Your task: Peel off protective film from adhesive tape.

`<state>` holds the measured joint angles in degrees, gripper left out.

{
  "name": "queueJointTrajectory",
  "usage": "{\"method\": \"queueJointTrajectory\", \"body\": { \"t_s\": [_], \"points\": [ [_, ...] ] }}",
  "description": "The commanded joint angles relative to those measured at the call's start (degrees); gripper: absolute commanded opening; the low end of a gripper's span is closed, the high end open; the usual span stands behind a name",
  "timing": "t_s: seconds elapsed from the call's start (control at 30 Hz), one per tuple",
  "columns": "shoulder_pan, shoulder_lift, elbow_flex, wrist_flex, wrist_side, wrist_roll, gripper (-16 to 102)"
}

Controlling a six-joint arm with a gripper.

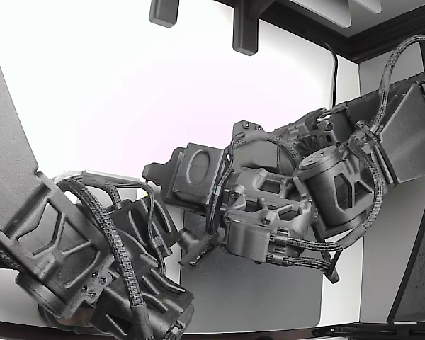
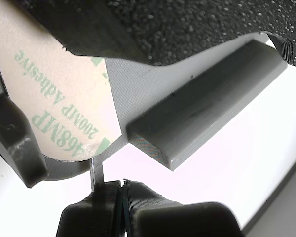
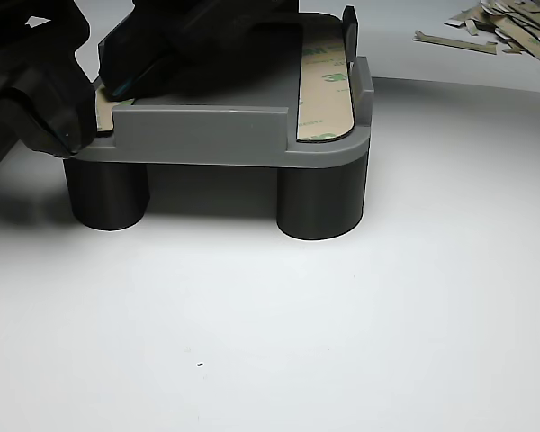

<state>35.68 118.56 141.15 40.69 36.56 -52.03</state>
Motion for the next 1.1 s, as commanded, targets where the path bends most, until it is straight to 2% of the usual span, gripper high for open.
{"method": "queueJointTrajectory", "body": {
  "t_s": [0.0,1.07],
  "points": [
    [-0.18,1.05,-2.02,-0.18,-0.09,0.26,-11],
    [0.70,1.67,-2.46,1.58,-1.14,2.37,-11]
  ]
}}
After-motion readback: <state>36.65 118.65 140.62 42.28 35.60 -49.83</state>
